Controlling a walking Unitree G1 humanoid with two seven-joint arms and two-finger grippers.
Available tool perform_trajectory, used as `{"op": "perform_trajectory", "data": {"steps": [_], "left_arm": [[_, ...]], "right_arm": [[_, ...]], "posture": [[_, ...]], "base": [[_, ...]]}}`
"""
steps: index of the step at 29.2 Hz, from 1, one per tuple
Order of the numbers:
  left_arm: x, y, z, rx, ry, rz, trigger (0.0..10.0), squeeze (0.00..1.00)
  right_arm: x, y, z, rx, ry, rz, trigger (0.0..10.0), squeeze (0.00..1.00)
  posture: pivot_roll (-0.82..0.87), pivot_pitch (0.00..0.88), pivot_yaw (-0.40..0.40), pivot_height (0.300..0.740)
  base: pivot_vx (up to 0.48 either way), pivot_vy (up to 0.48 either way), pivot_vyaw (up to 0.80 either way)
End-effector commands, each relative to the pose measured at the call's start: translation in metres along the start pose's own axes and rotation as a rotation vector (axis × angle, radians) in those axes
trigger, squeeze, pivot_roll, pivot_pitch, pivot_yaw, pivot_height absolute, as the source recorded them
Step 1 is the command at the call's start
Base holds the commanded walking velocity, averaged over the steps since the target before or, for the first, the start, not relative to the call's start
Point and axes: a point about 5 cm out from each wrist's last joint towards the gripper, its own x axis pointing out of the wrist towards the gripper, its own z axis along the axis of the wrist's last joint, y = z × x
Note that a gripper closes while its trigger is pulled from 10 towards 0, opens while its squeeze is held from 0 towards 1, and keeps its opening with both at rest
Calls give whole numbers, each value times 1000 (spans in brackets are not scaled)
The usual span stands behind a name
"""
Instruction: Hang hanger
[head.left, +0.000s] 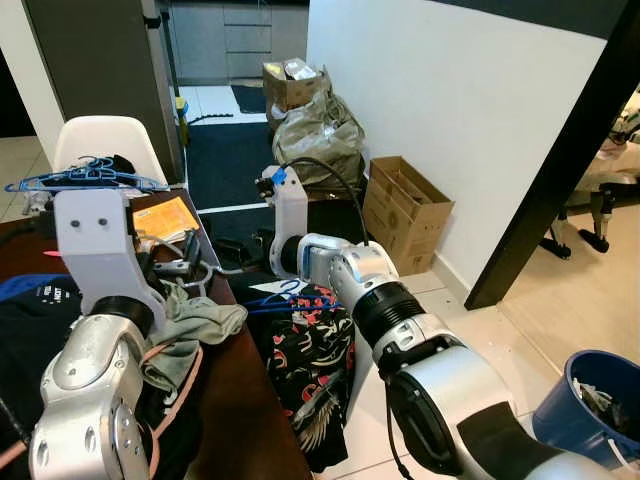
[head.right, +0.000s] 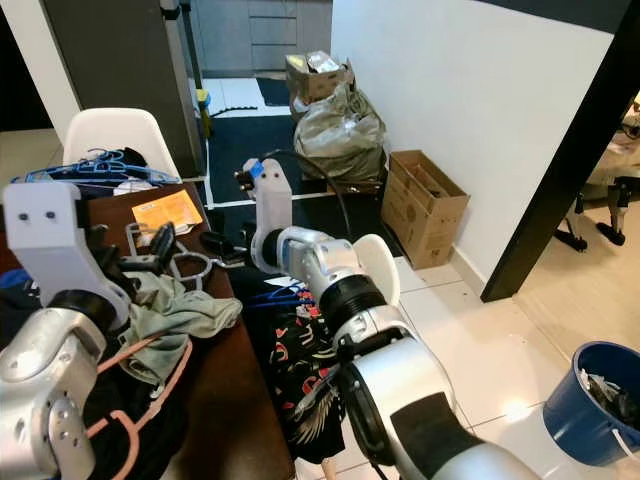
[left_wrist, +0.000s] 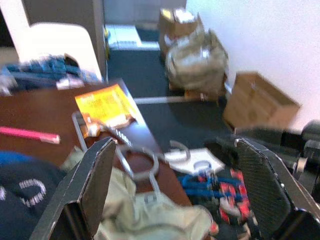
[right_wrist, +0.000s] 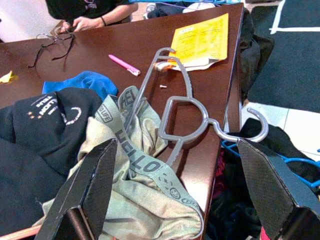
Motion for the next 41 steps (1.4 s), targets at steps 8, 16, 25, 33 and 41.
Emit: {"op": "perform_trajectory", "data": {"steps": [8,16,25,33,41], "left_arm": [[-13,92,30,523,-20,385,10000,0],[-15,98,95,1152,-390,577,10000,0],[31,71,31,804,-278,292,10000,0],[44,34,-26,365,-142,88,10000,0],[46,31,-35,320,-130,71,10000,0]], "right_arm": [[-4,-11,-3,66,-66,3,10000,0],[-9,-13,3,96,-254,53,10000,0],[-11,-18,-1,66,-281,13,10000,0],[-28,-46,-5,4,-322,-141,10000,0],[-45,-66,-5,-1,-345,-219,10000,0]], "posture": [[179,0,-62,740],[223,0,-79,740],[239,0,-75,740],[210,0,-51,740],[191,0,-39,740]], "base": [[0,0,0],[0,0,293],[0,0,784],[0,0,783],[0,0,784]]}}
